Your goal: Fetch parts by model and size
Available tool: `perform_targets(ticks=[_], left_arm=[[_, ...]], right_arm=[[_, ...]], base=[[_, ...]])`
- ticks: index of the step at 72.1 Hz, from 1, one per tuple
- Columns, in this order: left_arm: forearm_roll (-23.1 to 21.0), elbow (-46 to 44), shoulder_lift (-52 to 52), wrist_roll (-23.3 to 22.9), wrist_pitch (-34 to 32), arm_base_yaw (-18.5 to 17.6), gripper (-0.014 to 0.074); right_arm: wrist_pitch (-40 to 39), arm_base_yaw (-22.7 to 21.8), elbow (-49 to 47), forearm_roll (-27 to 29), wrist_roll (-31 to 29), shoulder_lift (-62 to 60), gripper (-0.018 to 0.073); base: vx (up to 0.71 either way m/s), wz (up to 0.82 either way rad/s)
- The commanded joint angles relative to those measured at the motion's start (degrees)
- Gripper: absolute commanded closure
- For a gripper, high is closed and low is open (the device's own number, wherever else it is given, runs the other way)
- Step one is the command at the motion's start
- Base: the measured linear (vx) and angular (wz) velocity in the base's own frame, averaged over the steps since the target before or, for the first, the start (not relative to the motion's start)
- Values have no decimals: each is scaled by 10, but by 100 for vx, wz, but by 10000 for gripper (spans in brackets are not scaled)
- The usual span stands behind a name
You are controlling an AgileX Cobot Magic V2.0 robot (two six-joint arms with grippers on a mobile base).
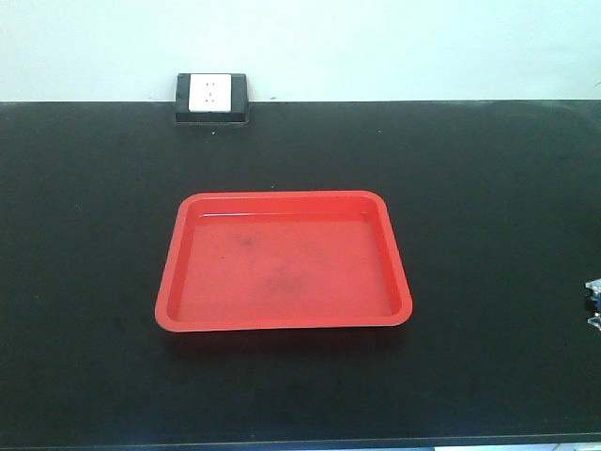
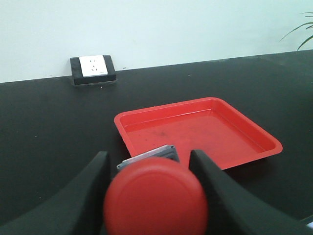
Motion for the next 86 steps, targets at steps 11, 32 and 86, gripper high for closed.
perform_targets(ticks=[11, 32, 86], left_arm=[[0, -14, 9, 0, -48, -2, 604], [0, -14, 9, 0, -48, -2, 604], [0, -14, 9, 0, -48, -2, 604]], right_arm=[[-47, -1, -17, -1, -3, 6, 569], [-47, -1, -17, -1, -3, 6, 569], [-47, -1, -17, -1, -3, 7, 569]], base=[[4, -1], [3, 0], [1, 0]])
